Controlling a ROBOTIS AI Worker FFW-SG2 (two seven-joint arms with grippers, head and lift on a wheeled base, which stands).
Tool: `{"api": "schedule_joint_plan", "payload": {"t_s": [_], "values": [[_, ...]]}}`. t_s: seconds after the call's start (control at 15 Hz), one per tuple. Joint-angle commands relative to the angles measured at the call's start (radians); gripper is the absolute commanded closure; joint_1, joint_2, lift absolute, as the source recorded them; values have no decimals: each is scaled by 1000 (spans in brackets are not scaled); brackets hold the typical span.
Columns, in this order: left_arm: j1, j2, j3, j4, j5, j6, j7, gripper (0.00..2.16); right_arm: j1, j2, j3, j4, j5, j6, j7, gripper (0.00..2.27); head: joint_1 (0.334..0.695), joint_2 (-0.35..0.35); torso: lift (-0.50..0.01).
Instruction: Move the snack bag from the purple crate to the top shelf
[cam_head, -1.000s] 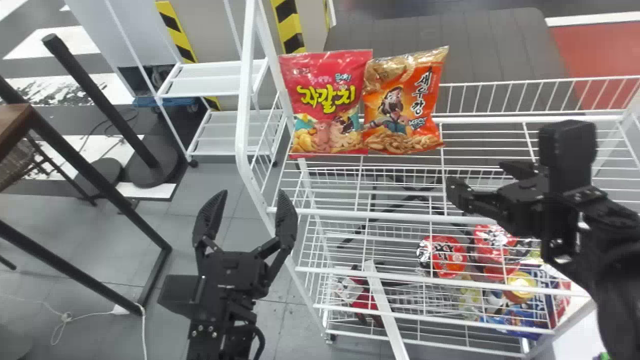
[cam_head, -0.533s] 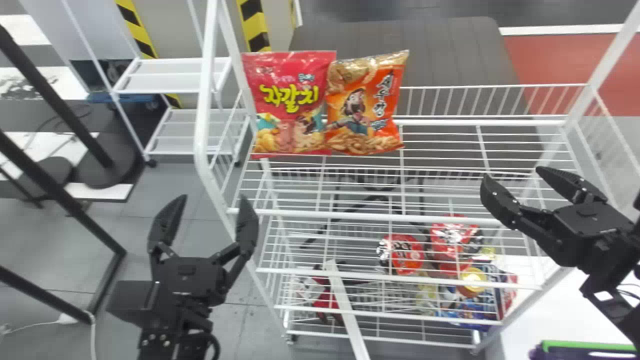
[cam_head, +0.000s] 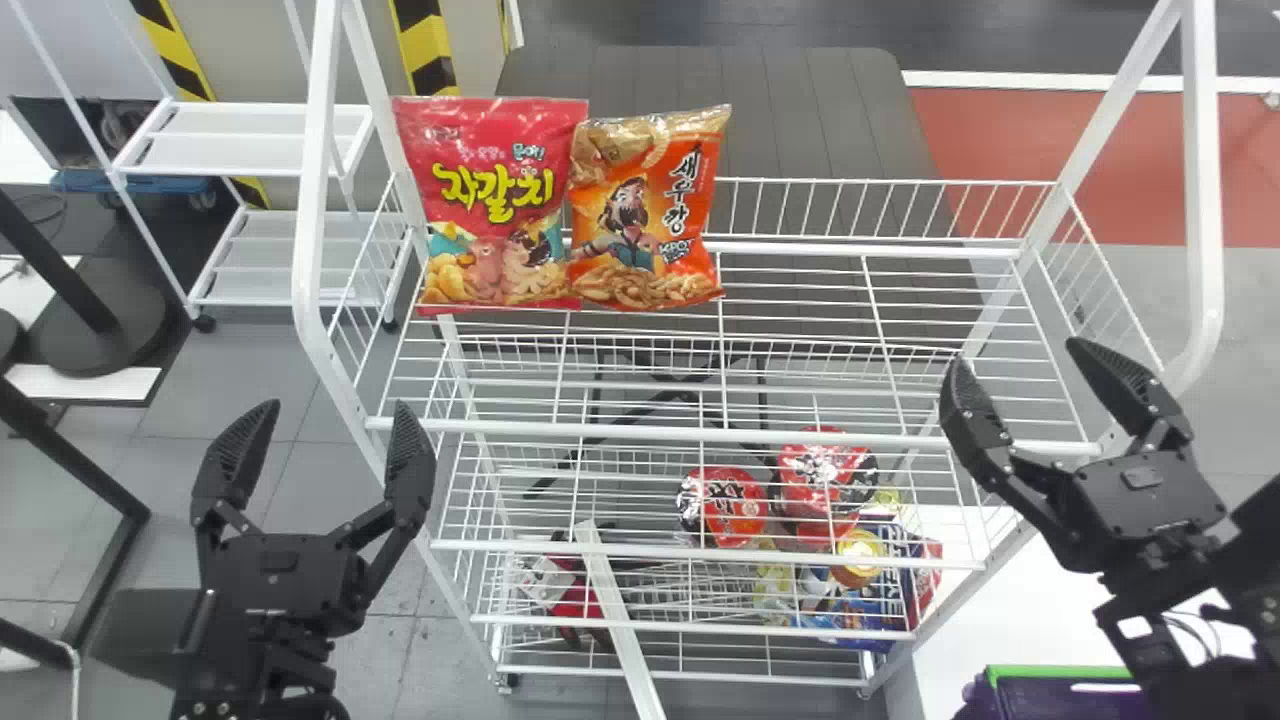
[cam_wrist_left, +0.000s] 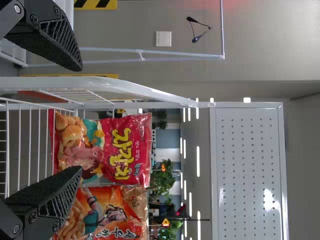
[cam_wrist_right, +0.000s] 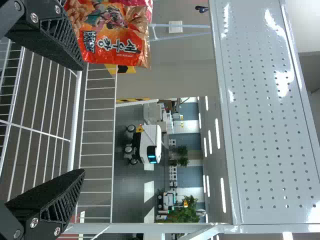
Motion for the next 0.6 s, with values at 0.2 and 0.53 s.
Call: {"api": "schedule_joint_plan", "payload": {"t_s": [0.2,0.53], "values": [[5,2,2,-22,-3,39,-6,124,-1,4,29,7,45,-2,-13,83,695,5,0],[7,-3,-1,-36,-10,58,-9,124,-8,4,78,4,72,-2,-58,83,695,30,0]]}}
